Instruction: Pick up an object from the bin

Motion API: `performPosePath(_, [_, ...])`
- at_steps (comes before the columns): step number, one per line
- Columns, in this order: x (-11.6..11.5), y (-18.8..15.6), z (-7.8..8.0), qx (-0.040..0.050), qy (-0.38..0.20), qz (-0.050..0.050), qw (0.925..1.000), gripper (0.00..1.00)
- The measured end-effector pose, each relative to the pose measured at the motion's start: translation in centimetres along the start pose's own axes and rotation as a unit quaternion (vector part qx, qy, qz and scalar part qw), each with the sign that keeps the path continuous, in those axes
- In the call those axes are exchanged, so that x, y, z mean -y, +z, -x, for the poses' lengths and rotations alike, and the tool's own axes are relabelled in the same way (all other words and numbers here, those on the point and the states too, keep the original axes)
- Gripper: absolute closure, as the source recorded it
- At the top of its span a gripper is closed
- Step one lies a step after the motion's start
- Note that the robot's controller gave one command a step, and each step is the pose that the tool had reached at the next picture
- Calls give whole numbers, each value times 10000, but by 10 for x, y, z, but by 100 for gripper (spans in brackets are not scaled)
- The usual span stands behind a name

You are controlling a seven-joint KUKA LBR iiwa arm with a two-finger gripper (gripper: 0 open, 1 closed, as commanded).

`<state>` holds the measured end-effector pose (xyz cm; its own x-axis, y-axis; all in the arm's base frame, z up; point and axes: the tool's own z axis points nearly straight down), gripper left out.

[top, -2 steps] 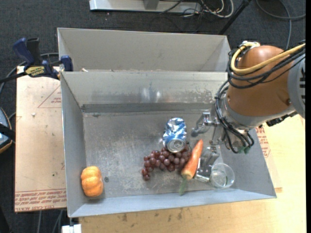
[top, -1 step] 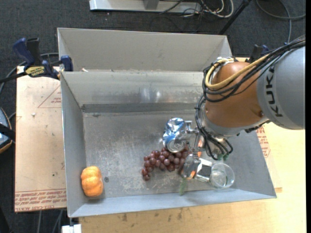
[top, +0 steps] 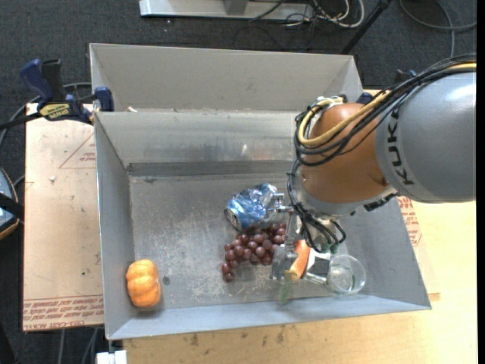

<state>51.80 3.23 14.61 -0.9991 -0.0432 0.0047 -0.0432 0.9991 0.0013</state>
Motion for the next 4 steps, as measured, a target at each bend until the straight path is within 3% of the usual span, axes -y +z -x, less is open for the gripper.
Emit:
performPosePath(1, [2,-5,6,35,518,2,9987,0])
performPosePath(2, [3,54,25,39,-296,-5,9996,0])
performPosePath(3, [2,69,36,38,452,7,9990,100])
performPosePath(4, [2,69,36,38,452,7,9990,100])
